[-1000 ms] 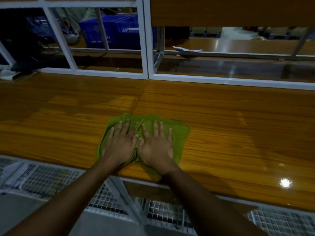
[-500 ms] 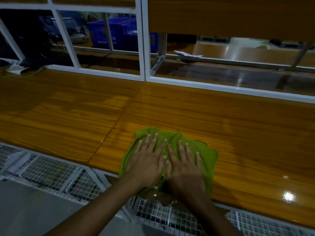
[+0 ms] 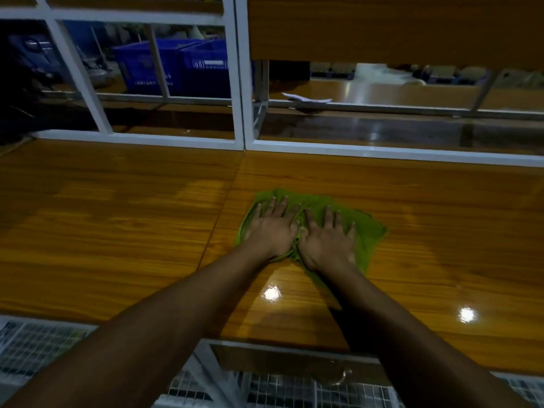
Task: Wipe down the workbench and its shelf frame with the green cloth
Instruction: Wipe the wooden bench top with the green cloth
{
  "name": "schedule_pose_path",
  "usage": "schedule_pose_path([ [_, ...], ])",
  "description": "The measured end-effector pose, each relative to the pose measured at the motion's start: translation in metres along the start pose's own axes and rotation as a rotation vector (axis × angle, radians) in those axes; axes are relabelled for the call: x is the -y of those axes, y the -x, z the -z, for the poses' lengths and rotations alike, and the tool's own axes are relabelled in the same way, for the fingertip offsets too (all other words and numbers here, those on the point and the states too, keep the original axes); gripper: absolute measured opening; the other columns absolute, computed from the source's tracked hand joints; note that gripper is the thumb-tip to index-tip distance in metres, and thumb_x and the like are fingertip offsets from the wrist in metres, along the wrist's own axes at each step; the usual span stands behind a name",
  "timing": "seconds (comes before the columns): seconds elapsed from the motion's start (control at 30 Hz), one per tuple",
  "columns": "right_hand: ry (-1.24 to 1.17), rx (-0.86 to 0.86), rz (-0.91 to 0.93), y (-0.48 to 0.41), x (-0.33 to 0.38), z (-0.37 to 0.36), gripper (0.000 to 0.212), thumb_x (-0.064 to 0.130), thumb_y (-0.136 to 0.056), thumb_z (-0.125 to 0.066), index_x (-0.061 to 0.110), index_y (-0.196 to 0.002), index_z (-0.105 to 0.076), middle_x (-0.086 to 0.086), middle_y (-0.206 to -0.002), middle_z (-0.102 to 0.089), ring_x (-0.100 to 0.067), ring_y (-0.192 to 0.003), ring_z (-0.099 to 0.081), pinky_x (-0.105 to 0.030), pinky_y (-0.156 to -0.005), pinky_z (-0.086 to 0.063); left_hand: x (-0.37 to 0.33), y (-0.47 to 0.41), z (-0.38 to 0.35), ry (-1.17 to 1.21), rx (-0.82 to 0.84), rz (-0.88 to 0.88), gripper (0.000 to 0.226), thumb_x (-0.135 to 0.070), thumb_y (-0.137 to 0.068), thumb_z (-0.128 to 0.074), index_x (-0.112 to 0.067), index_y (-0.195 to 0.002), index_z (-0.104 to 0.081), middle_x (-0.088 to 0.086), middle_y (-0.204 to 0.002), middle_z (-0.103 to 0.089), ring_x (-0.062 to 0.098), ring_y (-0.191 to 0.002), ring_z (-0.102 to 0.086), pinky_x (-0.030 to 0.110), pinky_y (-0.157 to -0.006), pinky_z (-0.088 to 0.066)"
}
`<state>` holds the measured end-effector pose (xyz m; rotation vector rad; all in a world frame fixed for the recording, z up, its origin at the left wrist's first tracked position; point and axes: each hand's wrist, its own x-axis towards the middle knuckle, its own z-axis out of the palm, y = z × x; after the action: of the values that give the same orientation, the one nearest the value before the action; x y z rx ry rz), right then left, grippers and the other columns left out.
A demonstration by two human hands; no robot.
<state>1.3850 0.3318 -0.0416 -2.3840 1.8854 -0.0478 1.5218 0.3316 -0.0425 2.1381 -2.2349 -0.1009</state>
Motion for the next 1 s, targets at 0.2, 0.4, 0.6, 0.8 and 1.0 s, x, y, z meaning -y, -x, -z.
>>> schedule_pose_path([
  [0.2, -0.010, -0.009, 0.116, 0.012, 0.060, -0.005, 0.061, 0.051, -0.101, -0.012, 0.029, -0.157, -0.006, -0.015, -0.164, -0.001, -0.033, -0.151, 0.001, -0.059, -0.118, 0.002, 0.055, 0.039, 0.002, 0.021, -0.038, 0.068, 0.054, -0.044, -0.104, -0.017, -0.030, -0.156, -0.008, 0.006, -0.164, -0.001, 0.026, -0.150, 0.000, 0.046, -0.121, -0.001],
  [0.4, -0.074, 0.002, 0.215, 0.072, 0.070, -0.010, 0.061, 0.050, -0.099, -0.009, 0.032, -0.157, -0.005, -0.008, -0.165, 0.004, -0.026, -0.151, 0.009, -0.055, -0.119, 0.004, 0.051, 0.109, 0.002, 0.055, -0.029, 0.112, 0.058, -0.046, -0.101, -0.007, -0.030, -0.156, 0.000, 0.005, -0.164, 0.006, 0.024, -0.150, 0.005, 0.041, -0.120, 0.003],
  [0.6, -0.090, 0.034, 0.275, 0.106, 0.050, -0.011, 0.068, 0.055, -0.091, 0.001, 0.036, -0.156, 0.000, -0.005, -0.164, 0.014, -0.023, -0.150, 0.017, -0.053, -0.119, 0.007, 0.026, 0.150, -0.004, 0.014, -0.057, 0.132, 0.075, -0.052, -0.084, 0.015, -0.030, -0.155, 0.003, 0.004, -0.163, 0.010, 0.024, -0.150, 0.005, 0.042, -0.121, -0.002],
  [0.8, -0.095, -0.004, 0.285, 0.070, 0.049, -0.011, 0.077, 0.050, -0.084, 0.009, 0.033, -0.157, -0.008, -0.004, -0.165, 0.004, -0.023, -0.151, 0.009, -0.052, -0.120, 0.005, 0.028, 0.111, -0.003, 0.014, -0.052, 0.153, 0.075, -0.052, -0.085, 0.015, -0.031, -0.156, 0.001, 0.001, -0.163, 0.009, 0.023, -0.150, 0.005, 0.041, -0.121, 0.000],
  [1.0, -0.059, 0.007, 0.282, -0.008, 0.050, -0.005, 0.060, 0.047, -0.100, -0.007, 0.032, -0.157, -0.008, -0.004, -0.165, 0.004, -0.024, -0.152, 0.006, -0.054, -0.120, 0.003, 0.044, 0.033, 0.001, -0.032, -0.022, 0.194, 0.063, -0.044, -0.096, -0.003, -0.026, -0.156, -0.002, 0.004, -0.164, 0.006, 0.024, -0.150, 0.003, 0.041, -0.120, -0.001],
])
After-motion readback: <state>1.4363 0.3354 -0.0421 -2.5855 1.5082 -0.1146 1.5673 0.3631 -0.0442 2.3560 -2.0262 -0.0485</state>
